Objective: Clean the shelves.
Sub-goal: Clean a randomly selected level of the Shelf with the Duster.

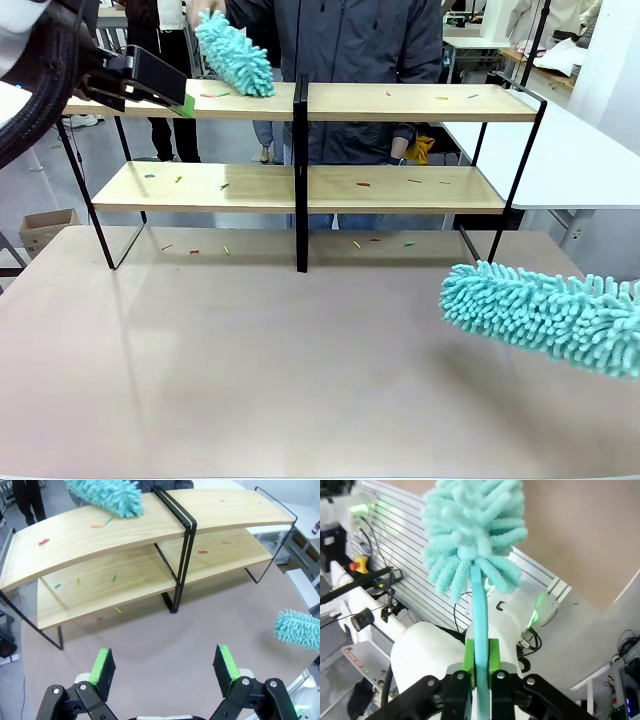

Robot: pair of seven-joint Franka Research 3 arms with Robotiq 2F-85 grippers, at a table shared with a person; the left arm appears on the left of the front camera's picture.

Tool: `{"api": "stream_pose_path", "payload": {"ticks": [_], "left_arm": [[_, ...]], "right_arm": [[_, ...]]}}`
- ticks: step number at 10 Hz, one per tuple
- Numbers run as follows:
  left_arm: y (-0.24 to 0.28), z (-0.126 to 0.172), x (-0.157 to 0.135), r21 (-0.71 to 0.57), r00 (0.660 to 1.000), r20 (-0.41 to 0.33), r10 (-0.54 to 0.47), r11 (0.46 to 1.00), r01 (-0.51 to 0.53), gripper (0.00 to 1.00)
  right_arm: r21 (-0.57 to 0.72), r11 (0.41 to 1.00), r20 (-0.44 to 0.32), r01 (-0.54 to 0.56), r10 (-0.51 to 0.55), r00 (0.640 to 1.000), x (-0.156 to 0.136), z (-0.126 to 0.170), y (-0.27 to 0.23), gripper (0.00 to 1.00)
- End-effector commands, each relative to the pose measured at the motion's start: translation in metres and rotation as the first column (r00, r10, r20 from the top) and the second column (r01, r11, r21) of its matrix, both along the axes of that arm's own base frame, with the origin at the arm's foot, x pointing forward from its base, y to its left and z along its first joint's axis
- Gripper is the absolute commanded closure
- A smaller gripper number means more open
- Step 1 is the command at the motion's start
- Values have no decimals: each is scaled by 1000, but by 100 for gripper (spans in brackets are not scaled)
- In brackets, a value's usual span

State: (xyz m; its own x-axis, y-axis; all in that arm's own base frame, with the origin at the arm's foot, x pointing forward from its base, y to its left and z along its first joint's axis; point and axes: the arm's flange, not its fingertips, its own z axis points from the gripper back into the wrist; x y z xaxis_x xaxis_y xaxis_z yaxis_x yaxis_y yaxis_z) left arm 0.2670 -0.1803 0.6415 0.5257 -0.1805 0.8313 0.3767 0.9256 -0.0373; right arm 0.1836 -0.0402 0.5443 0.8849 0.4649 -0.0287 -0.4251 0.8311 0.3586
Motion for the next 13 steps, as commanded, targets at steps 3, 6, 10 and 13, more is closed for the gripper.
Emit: {"api": "stream_pose_path", "payload": {"ticks": [3, 6, 10, 13], "left_arm": [[1, 1, -1, 9, 1000, 6, 0, 1000, 0, 0], [1, 1, -1, 9, 1000, 6, 0, 1000, 0, 0], [1, 1, -1, 9, 1000, 6, 0, 1000, 0, 0], [1, 1, -1, 9, 1000, 6, 0, 1000, 0, 0]], "right_arm": [[-44, 985, 131, -166, 171, 977, 39, -19, 79, 88], [-104, 993, 178, -63, 81, 981, 70, -48, 151, 88], [-99, 990, 174, -104, 121, 977, 72, -50, 190, 88], [-156, 984, 339, 90, -32, 940, 80, -78, 210, 88]]}}
